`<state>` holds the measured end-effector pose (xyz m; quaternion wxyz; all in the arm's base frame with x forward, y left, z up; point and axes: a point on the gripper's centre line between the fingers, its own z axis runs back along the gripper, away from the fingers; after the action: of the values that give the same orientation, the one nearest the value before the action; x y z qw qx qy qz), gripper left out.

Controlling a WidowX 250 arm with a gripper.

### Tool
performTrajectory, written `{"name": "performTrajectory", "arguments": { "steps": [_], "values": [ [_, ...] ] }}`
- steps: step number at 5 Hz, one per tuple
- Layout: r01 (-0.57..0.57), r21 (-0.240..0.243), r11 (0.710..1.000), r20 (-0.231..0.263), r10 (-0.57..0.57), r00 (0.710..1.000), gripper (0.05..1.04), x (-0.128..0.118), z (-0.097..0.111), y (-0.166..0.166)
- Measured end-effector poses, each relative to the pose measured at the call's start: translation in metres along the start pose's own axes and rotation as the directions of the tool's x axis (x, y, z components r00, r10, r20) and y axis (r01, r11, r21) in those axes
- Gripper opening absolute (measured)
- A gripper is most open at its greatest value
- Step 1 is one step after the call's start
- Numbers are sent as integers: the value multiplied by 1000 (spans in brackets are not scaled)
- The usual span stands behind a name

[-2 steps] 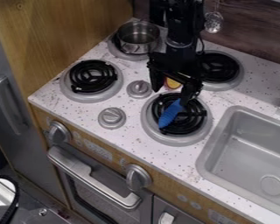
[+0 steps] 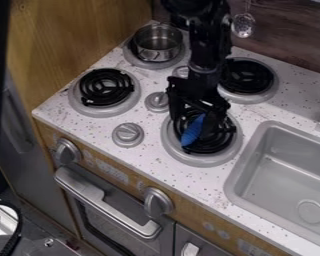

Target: Put the blue object on the bottom left burner

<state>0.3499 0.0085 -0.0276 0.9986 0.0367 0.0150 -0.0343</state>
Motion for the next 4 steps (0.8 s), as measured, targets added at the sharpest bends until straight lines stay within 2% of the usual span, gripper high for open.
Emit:
{"name": "performTrajectory", "arguments": {
  "steps": [2, 4],
  "values": [
    [16, 0, 1000, -14, -16, 1000, 961, 15, -18, -6],
    [21, 2, 1000, -2, -21, 1000, 417, 18, -16, -4]
  ]
}}
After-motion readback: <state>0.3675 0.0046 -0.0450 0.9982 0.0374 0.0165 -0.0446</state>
